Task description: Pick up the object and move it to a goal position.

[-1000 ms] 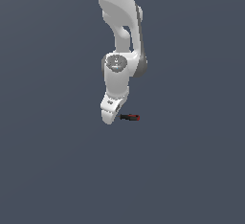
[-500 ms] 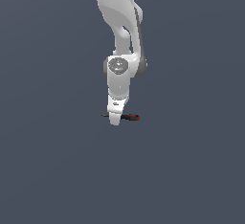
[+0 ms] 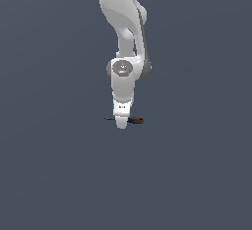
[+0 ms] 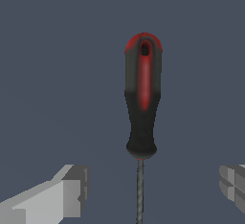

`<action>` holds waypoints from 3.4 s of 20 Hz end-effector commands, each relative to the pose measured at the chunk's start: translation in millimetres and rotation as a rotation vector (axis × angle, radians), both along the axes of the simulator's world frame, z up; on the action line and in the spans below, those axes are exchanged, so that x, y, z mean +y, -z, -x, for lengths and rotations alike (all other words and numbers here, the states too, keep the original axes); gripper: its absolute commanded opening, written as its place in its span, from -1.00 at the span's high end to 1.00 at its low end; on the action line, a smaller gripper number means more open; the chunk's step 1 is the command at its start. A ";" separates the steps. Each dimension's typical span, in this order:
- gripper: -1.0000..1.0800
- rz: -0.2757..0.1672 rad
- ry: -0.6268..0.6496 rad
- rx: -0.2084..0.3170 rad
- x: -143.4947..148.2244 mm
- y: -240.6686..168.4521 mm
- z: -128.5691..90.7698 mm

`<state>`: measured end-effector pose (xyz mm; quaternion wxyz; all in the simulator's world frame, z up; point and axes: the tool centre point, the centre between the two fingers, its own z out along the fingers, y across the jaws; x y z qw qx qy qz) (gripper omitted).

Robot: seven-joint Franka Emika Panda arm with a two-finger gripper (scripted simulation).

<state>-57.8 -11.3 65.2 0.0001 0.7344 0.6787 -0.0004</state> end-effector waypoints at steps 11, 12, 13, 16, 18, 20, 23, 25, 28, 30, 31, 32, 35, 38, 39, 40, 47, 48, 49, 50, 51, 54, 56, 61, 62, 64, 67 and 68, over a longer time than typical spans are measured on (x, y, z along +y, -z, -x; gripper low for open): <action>-0.92 0.000 -0.006 0.000 0.4 26.3 1.1; -0.92 0.000 -0.007 0.000 0.5 31.6 1.3; -0.92 0.000 -0.007 0.000 0.5 36.2 1.3; -0.92 0.000 -0.008 0.000 0.3 46.0 1.1; -0.92 0.000 -0.008 0.000 0.4 49.4 0.9; -0.92 0.000 -0.008 0.000 0.4 50.6 0.8; 1.00 0.000 -0.008 0.000 0.4 50.6 0.8; 1.00 0.000 -0.008 0.000 0.4 50.6 0.8; 1.00 0.000 -0.008 0.000 0.4 50.6 0.8; 1.00 0.000 -0.008 0.000 0.4 50.6 0.8; 1.00 0.000 -0.008 0.000 0.3 50.5 0.7; 1.00 0.000 -0.008 0.000 0.3 50.3 0.8; 1.00 0.000 -0.008 0.000 -0.1 47.0 1.8; 1.00 0.000 -0.009 0.000 -0.9 39.6 3.9; 1.00 0.001 -0.009 0.000 -1.2 36.4 4.9; 1.00 0.001 -0.009 0.000 -1.6 32.7 6.0; 1.00 0.002 -0.009 0.000 -5.9 -5.6 17.4; 1.00 0.002 -0.009 0.000 -6.7 -12.9 19.5; 1.00 0.002 -0.010 0.000 -7.4 -20.5 21.7; 1.00 0.002 -0.010 0.000 -8.4 -28.7 24.1; 1.00 0.002 -0.010 0.000 -9.3 -37.4 26.5; 1.00 0.002 -0.010 0.001 -11.8 -63.3 33.8; 1.00 0.002 -0.010 0.000 -13.5 -80.9 38.5; 1.00 -0.001 -0.010 0.000 -17.6 -125.1 50.0; 1.00 -0.001 -0.010 0.000 -18.4 -133.2 52.0; 1.00 -0.002 -0.010 0.000 -19.8 -148.3 55.8; 1.00 -0.002 -0.010 -0.001 -21.8 -168.4 60.5; 1.00 -0.003 -0.010 -0.001 -22.6 -174.4 61.8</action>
